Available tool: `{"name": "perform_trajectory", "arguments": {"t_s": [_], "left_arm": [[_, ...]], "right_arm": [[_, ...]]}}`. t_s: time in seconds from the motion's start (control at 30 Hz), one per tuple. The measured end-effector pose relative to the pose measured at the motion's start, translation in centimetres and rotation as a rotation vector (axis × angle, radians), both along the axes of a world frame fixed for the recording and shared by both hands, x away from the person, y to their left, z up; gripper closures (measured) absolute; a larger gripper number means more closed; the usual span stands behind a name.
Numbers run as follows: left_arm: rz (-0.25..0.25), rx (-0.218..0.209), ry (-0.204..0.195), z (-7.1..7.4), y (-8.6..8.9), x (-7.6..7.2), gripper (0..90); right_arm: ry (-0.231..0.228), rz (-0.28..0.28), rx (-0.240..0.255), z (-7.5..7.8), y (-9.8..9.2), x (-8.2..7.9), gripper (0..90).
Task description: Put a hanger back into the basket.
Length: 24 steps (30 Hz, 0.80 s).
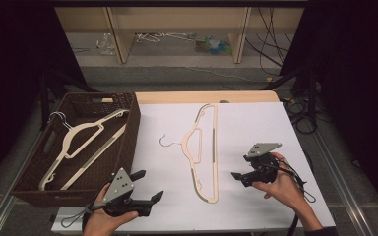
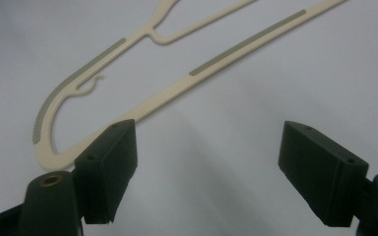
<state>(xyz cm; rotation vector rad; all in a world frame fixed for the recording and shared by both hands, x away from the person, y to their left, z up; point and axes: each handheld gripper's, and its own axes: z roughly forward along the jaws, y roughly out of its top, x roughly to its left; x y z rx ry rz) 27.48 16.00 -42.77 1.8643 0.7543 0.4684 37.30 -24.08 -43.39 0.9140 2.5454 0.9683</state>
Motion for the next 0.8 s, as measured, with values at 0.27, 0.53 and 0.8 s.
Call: {"name": "perform_trajectory", "arguments": {"t_s": [0.27,0.53,0.8], "left_arm": [[-0.011,0.004,0.009,-0.3,-0.2,0.0,16.9],[-0.021,0.024,0.017,-0.6,-0.4,0.0,16.9],[-0.02,0.007,0.016,-0.5,-0.3,0.0,17.3]], "right_arm": [[0.068,-0.05,-0.035,-0.8,3.8,0.7,25.9],[0.105,-0.075,-0.088,-2.0,6.0,1.7,30.6],[0.185,-0.1,-0.144,-3.1,8.1,2.3,34.9]]}}
